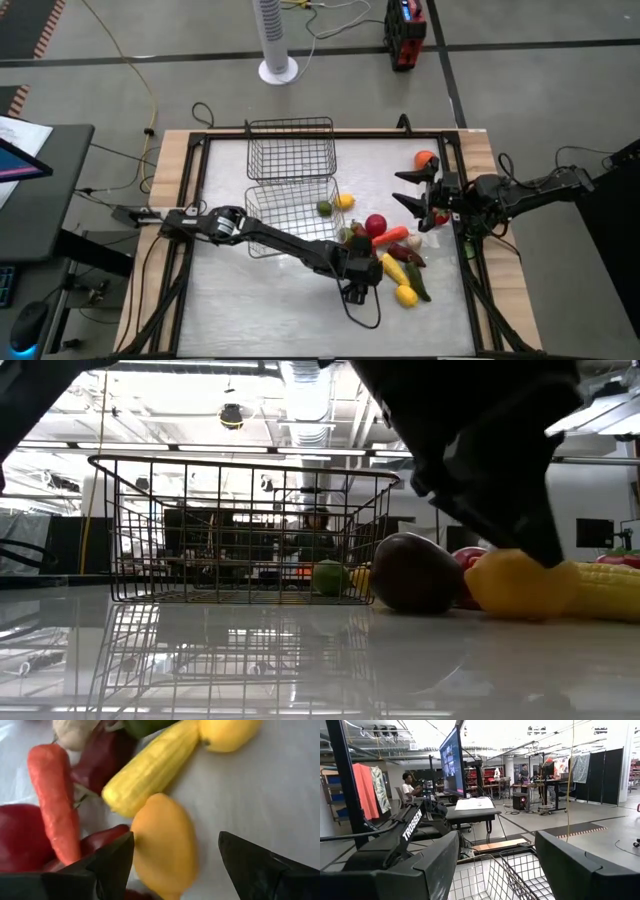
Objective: Sort produce into baskets
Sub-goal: Put the center yellow lemon into the brown wire basket
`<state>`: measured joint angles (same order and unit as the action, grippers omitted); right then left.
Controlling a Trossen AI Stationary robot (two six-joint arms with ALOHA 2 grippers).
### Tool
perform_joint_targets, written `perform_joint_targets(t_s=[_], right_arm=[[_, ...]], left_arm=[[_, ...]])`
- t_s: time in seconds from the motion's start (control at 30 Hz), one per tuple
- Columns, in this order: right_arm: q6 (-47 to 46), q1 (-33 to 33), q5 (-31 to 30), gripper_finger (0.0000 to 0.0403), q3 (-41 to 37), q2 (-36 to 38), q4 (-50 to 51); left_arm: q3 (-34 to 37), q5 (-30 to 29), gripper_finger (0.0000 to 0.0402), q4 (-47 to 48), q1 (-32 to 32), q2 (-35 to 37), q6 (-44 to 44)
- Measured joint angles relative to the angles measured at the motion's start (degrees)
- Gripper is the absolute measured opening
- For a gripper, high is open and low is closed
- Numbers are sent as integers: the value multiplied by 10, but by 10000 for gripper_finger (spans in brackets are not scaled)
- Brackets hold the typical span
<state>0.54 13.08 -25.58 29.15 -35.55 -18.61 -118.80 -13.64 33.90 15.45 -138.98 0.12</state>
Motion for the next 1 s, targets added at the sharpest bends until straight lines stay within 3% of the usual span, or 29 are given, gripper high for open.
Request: perform_joint_targets(t_s=[0.37,0.5,0.7,1.0], right_arm=[[1,0,0,292,0,0,0],[1,0,0,292,0,0,1],[0,0,0,292,0,0,1],[1,0,0,292,0,0,1]], left_arm=[[1,10,274,12,-1,-28,10],[1,-6,244,11,2,-25,22],[1,14,196,1,2,-14,33],[0,-10,196,58,3,89,48]])
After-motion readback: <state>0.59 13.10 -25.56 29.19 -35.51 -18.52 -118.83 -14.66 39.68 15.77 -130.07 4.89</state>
